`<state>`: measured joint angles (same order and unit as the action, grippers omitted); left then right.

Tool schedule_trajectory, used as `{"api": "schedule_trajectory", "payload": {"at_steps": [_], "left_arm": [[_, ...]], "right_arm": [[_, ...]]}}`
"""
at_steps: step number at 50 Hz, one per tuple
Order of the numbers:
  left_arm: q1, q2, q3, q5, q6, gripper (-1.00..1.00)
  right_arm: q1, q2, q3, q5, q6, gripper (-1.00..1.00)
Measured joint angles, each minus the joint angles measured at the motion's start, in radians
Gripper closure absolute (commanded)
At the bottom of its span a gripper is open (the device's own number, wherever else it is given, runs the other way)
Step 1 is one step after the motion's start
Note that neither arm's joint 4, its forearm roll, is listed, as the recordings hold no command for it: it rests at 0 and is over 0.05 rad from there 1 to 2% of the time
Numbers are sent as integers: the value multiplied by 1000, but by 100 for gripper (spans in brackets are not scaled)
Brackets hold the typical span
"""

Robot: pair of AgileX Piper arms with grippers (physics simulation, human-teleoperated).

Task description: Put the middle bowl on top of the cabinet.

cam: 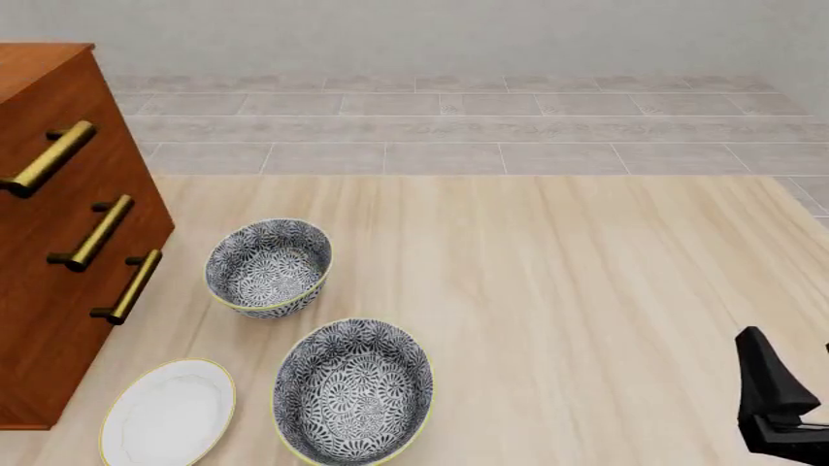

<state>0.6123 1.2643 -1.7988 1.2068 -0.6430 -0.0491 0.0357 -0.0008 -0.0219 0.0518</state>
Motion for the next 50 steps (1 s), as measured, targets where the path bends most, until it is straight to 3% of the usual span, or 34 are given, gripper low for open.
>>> {"api": "schedule_trajectory", "payload": {"at_steps": [26,50], "left_arm": [[42,31,6,-4,-34,100],[57,24,118,-65,-57,100]], "right_arm": [[-3,3,0,-3,4,-100],[-9,4,0,-6,13,-100]]}}
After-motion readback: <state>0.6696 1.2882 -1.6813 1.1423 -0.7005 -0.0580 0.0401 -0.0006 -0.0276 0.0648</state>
